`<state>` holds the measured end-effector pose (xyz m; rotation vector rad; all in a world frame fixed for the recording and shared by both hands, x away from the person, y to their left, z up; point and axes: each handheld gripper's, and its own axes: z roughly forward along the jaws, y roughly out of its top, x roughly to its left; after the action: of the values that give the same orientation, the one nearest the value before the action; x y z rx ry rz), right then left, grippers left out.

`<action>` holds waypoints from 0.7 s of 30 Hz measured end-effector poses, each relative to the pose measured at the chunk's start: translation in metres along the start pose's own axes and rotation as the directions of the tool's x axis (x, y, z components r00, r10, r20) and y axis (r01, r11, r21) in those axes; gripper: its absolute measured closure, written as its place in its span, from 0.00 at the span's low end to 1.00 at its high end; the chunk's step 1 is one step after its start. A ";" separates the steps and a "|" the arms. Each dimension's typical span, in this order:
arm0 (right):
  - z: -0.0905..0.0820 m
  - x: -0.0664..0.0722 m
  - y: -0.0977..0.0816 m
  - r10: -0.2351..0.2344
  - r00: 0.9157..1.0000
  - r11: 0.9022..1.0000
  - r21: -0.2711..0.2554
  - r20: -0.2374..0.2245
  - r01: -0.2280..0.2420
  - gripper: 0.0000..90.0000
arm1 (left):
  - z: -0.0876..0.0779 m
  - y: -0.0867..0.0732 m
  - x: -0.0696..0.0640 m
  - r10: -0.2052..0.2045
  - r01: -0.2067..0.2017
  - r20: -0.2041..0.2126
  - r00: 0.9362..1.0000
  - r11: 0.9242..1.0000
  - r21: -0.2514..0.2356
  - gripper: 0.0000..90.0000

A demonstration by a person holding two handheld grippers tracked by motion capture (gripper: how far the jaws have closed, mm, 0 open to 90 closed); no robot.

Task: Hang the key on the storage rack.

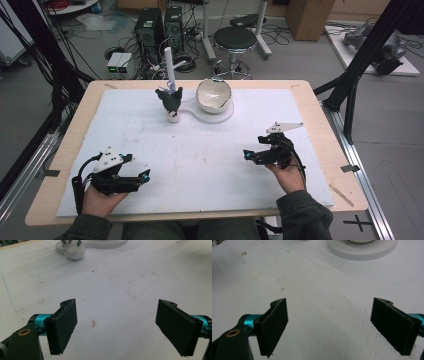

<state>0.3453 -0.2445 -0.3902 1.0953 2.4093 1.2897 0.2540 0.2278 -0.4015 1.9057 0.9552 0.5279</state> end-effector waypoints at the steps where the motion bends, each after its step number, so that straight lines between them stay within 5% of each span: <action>1: 0.000 0.000 -0.001 -0.006 1.000 1.000 -0.002 0.000 0.006 0.15 | 0.000 0.000 0.000 0.000 0.000 0.000 1.000 1.000 0.000 0.20; 21: -0.017 0.007 -0.030 -0.020 1.000 1.000 -0.012 0.016 0.020 0.13 | -0.001 -0.002 0.001 -0.002 0.002 0.001 1.000 1.000 0.005 0.20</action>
<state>0.3162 -0.2610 -0.4022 1.0717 2.3918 1.2836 0.2529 0.2297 -0.4027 1.9087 0.9587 0.5237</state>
